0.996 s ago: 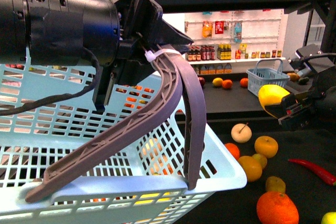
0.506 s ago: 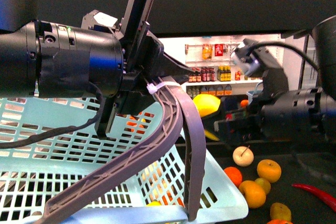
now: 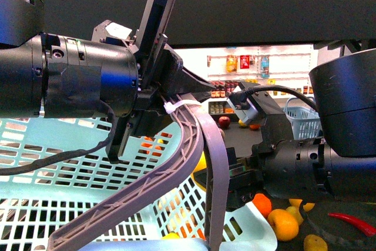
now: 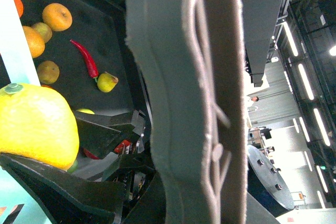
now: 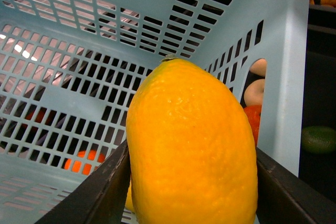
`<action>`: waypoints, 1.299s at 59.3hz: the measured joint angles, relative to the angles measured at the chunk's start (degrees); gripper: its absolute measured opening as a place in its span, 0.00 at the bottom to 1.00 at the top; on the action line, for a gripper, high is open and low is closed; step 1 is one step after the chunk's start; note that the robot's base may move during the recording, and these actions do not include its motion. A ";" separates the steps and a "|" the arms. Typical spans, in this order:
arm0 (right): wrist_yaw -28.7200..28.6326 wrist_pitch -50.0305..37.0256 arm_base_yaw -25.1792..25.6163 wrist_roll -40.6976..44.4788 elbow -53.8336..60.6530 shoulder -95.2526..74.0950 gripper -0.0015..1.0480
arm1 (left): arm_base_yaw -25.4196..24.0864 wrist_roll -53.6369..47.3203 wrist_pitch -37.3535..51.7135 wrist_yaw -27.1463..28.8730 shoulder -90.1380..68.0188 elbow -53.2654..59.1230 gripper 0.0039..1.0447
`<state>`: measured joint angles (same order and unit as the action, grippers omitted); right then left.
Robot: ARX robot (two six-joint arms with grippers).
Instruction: Pick lemon from shelf
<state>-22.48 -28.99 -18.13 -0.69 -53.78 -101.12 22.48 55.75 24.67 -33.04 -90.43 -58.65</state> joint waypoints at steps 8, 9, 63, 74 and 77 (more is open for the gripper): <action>-0.52 0.37 0.04 -0.26 0.00 0.02 0.83 | 0.00 0.07 0.00 -0.20 0.00 0.00 0.06; -0.52 0.39 0.07 -0.33 0.00 0.04 0.86 | 0.00 0.07 0.00 -0.20 0.00 0.00 0.06; 23.52 12.31 14.36 3.76 25.38 47.76 0.93 | 0.00 0.20 0.00 0.24 0.00 0.00 0.06; 26.75 21.75 11.54 0.39 32.89 65.75 0.92 | 0.00 0.22 0.00 0.20 0.00 0.00 0.06; 28.68 18.21 10.73 0.50 35.82 69.16 0.85 | 0.00 0.20 0.00 0.20 0.00 0.00 0.06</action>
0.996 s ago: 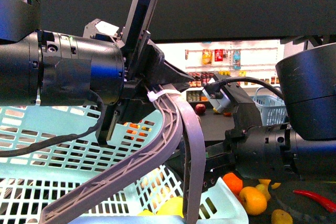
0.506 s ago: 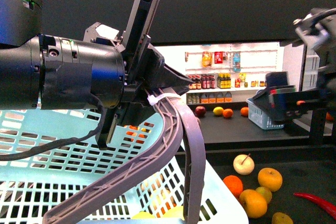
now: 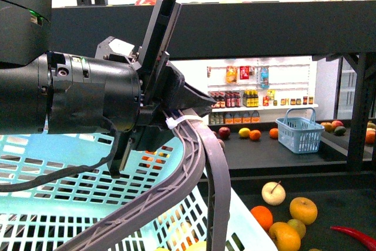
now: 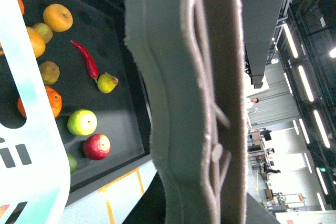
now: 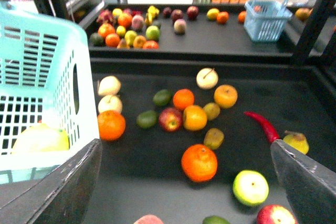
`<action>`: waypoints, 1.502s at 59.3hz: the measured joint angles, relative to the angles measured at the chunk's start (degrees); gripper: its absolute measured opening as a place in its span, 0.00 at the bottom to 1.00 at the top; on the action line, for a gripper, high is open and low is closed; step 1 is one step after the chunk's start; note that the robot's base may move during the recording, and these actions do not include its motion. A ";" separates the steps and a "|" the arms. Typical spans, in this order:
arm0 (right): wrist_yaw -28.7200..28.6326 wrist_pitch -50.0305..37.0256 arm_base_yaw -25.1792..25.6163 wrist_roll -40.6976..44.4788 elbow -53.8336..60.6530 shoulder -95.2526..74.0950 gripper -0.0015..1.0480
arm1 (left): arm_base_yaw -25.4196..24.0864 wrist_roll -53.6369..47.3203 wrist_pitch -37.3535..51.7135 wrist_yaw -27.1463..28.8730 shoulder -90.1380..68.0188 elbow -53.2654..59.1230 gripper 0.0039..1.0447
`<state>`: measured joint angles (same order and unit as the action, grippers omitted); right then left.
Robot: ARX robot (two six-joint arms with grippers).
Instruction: Pick lemon from shelf
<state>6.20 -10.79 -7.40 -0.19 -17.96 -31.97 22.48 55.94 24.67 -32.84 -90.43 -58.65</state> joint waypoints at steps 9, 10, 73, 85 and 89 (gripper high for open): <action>-5.62 -2.49 5.22 0.02 7.69 8.72 0.63 | -0.02 0.00 0.00 0.09 0.00 0.00 0.06; -5.75 -2.36 5.99 0.00 8.63 9.62 0.60 | 0.00 -0.02 0.00 0.04 0.00 0.00 0.06; -6.23 10.71 7.28 0.20 17.07 31.61 0.70 | 0.02 0.02 0.00 0.00 -0.02 0.00 0.06; -6.23 10.71 7.28 0.17 17.07 31.61 0.93 | 0.02 0.02 0.00 0.00 -0.02 0.00 0.06; -6.25 10.71 7.28 0.17 17.07 31.61 0.93 | 0.02 0.02 0.00 0.00 -0.02 0.00 0.06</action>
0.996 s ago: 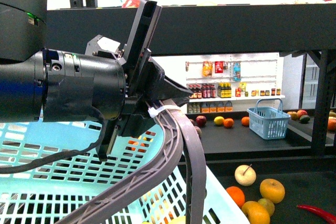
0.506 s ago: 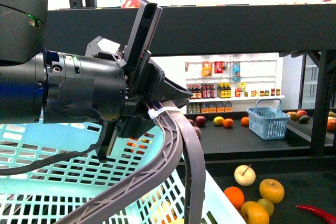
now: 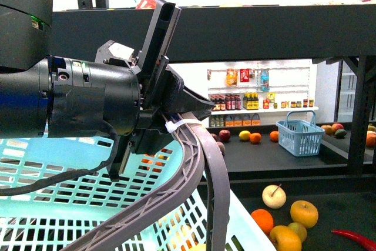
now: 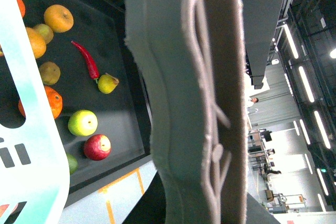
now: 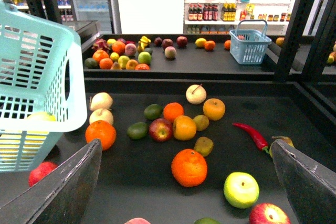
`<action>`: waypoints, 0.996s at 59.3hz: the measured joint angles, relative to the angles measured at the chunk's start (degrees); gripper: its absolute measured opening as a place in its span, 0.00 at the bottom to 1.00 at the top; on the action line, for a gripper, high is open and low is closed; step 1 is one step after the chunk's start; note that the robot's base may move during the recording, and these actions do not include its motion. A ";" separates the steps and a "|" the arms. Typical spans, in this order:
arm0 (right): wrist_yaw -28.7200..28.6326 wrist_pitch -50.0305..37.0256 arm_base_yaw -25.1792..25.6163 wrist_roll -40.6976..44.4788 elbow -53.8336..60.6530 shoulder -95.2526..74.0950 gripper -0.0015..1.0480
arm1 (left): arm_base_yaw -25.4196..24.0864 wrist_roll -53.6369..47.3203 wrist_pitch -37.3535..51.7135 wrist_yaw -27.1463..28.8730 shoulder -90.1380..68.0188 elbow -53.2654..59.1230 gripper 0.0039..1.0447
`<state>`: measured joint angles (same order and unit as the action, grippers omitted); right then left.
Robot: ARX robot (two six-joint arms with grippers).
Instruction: Pick lemon from shelf
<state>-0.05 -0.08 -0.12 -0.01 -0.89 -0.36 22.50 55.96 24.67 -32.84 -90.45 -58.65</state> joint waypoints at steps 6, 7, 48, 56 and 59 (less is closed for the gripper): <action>0.00 0.00 0.00 0.00 0.00 0.00 0.93 | 0.63 0.55 -1.46 9.38 0.09 -0.02 0.06; 0.00 0.00 0.00 0.00 0.00 0.00 0.93 | 0.68 1.07 -1.44 11.15 0.07 -0.02 0.06; 0.00 0.00 0.00 0.02 0.00 0.07 0.93 | -25.90 27.36 34.58 22.71 -1.86 7.74 0.06; 0.00 0.00 0.00 0.00 0.00 0.07 0.93 | -31.87 27.87 36.09 20.09 -4.63 8.50 0.06; 0.00 0.00 0.00 0.02 0.00 0.04 0.93 | -33.81 27.98 36.87 19.04 -5.68 8.59 0.06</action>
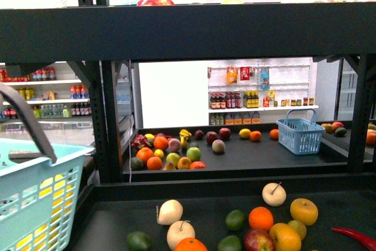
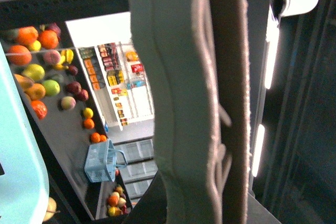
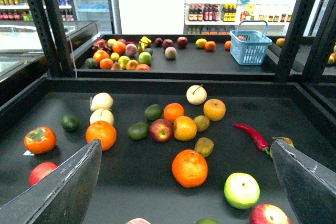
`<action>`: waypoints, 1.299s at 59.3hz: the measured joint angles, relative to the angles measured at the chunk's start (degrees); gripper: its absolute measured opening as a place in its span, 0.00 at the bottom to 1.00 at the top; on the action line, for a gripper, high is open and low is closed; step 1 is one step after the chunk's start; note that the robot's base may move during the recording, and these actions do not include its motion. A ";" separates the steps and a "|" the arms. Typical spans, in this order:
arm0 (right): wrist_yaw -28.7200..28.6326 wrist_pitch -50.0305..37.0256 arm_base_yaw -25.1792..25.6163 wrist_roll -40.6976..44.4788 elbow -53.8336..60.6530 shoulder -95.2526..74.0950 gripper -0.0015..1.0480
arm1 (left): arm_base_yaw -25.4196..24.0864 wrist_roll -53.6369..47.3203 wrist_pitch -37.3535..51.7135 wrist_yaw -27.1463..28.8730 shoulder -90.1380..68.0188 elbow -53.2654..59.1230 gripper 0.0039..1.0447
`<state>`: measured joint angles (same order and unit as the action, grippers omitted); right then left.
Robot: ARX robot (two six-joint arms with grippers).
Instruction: Pick lemon from shelf
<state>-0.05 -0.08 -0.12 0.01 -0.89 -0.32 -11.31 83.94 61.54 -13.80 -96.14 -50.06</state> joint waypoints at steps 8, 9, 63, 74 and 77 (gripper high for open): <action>0.00 0.00 0.00 -0.02 0.00 0.02 0.93 | -4.35 0.90 2.14 -2.21 -2.19 0.00 0.06; 0.00 0.00 0.00 -0.02 0.00 0.02 0.93 | -4.94 1.31 2.73 -2.58 -2.49 -0.02 0.06; 0.00 0.00 0.00 -0.02 0.02 0.02 0.93 | -17.70 9.18 17.94 -7.30 -19.52 -7.39 0.06; 0.00 0.00 0.00 0.00 0.02 0.02 0.93 | -17.70 9.33 17.97 -7.37 -20.04 -7.37 0.06; 0.00 0.00 0.00 0.00 0.02 0.02 0.93 | -17.70 9.33 17.97 -7.37 -20.09 -7.37 0.06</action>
<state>-0.05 -0.08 -0.12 0.01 -0.86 -0.30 -29.02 93.27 79.50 -21.17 -116.22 -57.43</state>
